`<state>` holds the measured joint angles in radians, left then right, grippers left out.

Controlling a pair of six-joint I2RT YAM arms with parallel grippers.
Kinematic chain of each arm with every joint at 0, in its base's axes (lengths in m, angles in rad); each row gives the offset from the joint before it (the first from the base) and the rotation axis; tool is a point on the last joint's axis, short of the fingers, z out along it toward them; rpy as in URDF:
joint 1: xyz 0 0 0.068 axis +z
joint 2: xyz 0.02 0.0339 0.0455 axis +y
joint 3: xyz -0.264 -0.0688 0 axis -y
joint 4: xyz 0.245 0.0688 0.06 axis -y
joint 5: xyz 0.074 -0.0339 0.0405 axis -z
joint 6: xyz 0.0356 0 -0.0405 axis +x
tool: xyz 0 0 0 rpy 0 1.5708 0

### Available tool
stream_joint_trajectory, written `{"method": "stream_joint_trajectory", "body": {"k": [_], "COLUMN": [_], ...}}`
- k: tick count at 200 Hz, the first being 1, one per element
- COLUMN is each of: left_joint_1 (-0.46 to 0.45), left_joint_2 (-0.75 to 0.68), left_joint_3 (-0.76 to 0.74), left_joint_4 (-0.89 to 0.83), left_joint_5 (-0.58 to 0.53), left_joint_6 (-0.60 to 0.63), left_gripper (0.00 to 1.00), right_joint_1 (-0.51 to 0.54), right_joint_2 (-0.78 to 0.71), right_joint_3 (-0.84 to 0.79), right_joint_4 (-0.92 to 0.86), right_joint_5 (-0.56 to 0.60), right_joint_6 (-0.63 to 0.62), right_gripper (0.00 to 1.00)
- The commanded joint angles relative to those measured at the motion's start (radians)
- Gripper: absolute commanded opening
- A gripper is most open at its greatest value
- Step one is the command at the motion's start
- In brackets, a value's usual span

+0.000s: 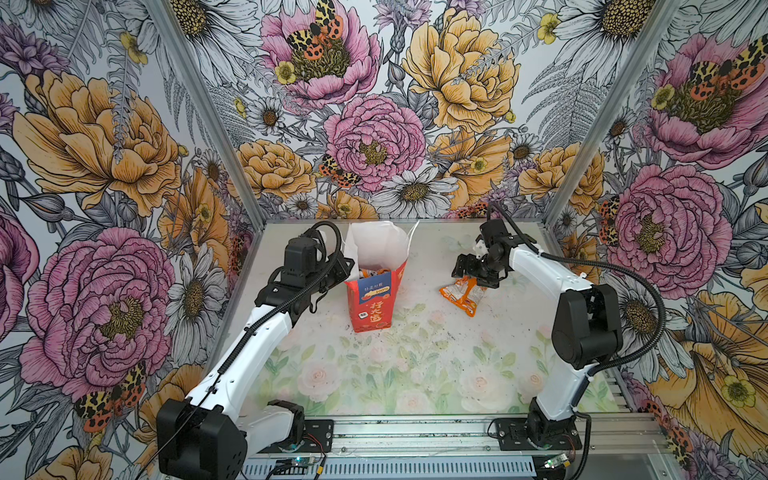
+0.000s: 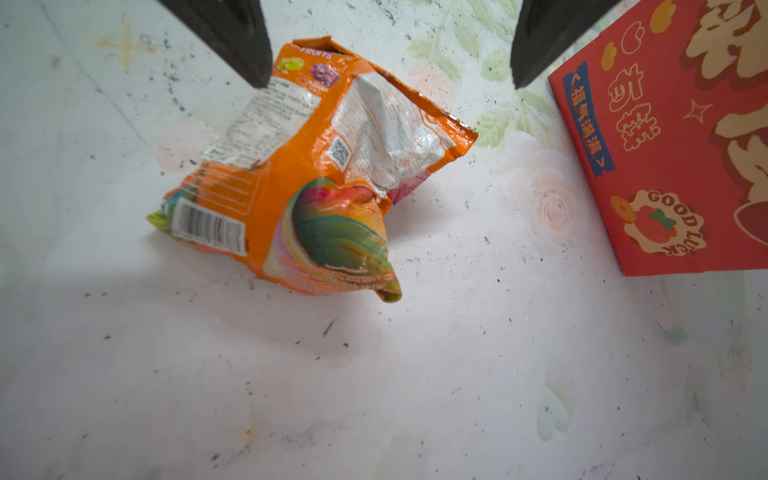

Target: Place the snacks into the paper bag

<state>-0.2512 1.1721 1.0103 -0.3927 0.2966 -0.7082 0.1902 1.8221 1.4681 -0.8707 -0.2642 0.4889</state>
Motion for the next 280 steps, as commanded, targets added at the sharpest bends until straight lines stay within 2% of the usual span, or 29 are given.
{"method": "stream_joint_trajectory", "body": {"k": [1, 10, 85, 182, 228, 263, 280], "left_joint_1": [0.003, 0.003, 0.004, 0.004, 0.004, 0.004, 0.004], "left_joint_2": [-0.038, -0.038, -0.036, -0.034, -0.038, -0.032, -0.034], "left_joint_3": [0.004, 0.004, 0.004, 0.002, 0.004, 0.003, 0.003], "left_joint_4": [0.097, 0.097, 0.099, 0.100, 0.098, 0.098, 0.098], "left_joint_5": [0.027, 0.029, 0.038, 0.047, 0.046, 0.046, 0.047], "left_joint_6": [-0.004, -0.004, 0.001, -0.001, -0.002, -0.005, -0.004], "left_gripper": [0.00, 0.00, 0.00, 0.00, 0.00, 0.00, 0.00], "right_joint_1": [0.000, 0.001, 0.029, 0.066, 0.082, 0.095, 0.097], "right_joint_2": [-0.027, -0.033, -0.006, 0.091, 0.133, 0.142, 0.137], "right_joint_3": [0.012, 0.007, -0.044, -0.045, -0.024, -0.006, -0.003], "right_joint_4": [-0.015, -0.020, -0.018, 0.005, 0.009, 0.011, 0.012], "right_joint_5": [0.101, 0.131, 0.201, 0.238, 0.254, 0.258, 0.259], "right_joint_6": [0.031, 0.057, 0.160, 0.187, 0.194, 0.192, 0.189], "right_gripper": [0.96, 0.99, 1.00, 0.96, 0.90, 0.76, 0.66]}}
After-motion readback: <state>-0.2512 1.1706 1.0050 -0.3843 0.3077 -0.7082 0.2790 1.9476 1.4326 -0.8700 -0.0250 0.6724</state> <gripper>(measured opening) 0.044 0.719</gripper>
